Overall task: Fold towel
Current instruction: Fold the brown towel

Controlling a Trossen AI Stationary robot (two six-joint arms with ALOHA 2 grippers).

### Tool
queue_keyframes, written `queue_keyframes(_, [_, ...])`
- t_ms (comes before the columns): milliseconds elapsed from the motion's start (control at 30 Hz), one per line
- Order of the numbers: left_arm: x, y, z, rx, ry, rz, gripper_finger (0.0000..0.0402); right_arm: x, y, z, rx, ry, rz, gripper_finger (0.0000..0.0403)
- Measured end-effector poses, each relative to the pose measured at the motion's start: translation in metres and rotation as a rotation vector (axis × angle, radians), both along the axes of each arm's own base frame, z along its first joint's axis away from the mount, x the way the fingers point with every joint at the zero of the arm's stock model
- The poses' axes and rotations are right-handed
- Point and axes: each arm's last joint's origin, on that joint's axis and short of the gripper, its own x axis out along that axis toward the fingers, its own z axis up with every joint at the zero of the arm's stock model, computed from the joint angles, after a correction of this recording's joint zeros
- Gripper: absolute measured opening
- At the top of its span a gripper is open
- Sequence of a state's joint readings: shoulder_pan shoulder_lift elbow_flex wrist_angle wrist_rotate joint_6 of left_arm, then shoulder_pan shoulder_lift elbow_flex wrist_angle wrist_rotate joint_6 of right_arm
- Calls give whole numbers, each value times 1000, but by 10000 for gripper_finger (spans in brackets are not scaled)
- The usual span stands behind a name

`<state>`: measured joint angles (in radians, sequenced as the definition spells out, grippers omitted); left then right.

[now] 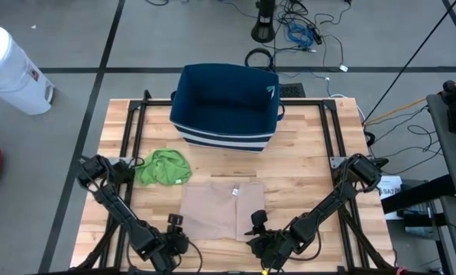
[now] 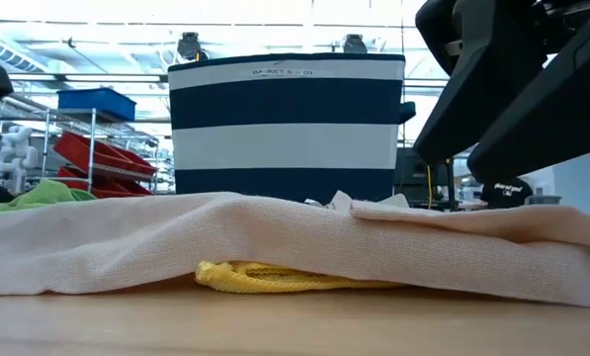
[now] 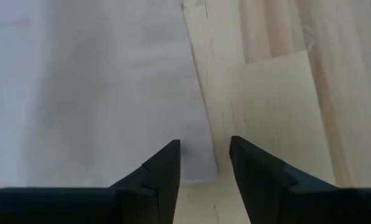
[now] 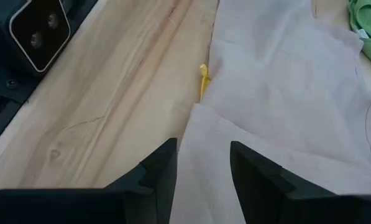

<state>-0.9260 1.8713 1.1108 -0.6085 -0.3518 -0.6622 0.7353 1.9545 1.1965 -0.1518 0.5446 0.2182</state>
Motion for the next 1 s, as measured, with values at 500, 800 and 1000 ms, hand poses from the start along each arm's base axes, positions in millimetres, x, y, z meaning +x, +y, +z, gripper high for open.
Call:
queue_keyframes(500, [11,15,-1,54,68,-38,12,-3,4,1,13,-7,7,134])
queue_keyframes(800, [10,17,3,140,71,-175,3,-6,8,0,25,-6,6,134])
queue_keyframes(1000, [18,12,37,260,36,-194,1,-2,5,1,36,-20,-9,134])
